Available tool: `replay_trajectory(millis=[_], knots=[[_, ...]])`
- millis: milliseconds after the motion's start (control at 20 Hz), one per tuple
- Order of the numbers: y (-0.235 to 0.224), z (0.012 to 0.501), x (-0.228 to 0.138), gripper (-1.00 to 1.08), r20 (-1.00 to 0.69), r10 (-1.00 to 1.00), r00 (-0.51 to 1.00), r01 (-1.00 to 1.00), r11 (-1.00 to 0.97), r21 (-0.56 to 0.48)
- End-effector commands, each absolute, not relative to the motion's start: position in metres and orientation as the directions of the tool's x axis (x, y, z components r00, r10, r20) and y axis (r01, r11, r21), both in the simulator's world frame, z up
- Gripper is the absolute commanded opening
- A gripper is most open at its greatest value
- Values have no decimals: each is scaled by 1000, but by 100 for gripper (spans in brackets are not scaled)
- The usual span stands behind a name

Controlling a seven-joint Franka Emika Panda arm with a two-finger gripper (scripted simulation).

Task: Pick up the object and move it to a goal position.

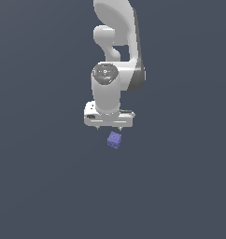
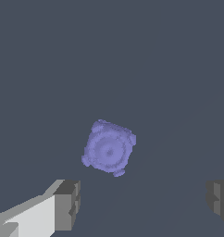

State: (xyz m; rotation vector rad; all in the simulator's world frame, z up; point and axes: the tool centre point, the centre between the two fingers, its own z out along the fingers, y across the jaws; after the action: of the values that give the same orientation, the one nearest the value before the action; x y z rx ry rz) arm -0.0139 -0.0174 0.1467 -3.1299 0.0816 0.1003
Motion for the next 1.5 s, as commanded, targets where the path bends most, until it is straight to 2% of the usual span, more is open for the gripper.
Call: replay_trajectory(millis=[0,500,950,1450], knots=[[-17,147,-14,100,-64,-52,997,-52,-999,-7],[-31,147,-15,100,-48,-78,996,-79,-997,-25],[-28,143,-15,100,-46,-99,994,-100,-995,-22],[-13,121,-13,100,-29,-219,975,-220,-976,-10]])
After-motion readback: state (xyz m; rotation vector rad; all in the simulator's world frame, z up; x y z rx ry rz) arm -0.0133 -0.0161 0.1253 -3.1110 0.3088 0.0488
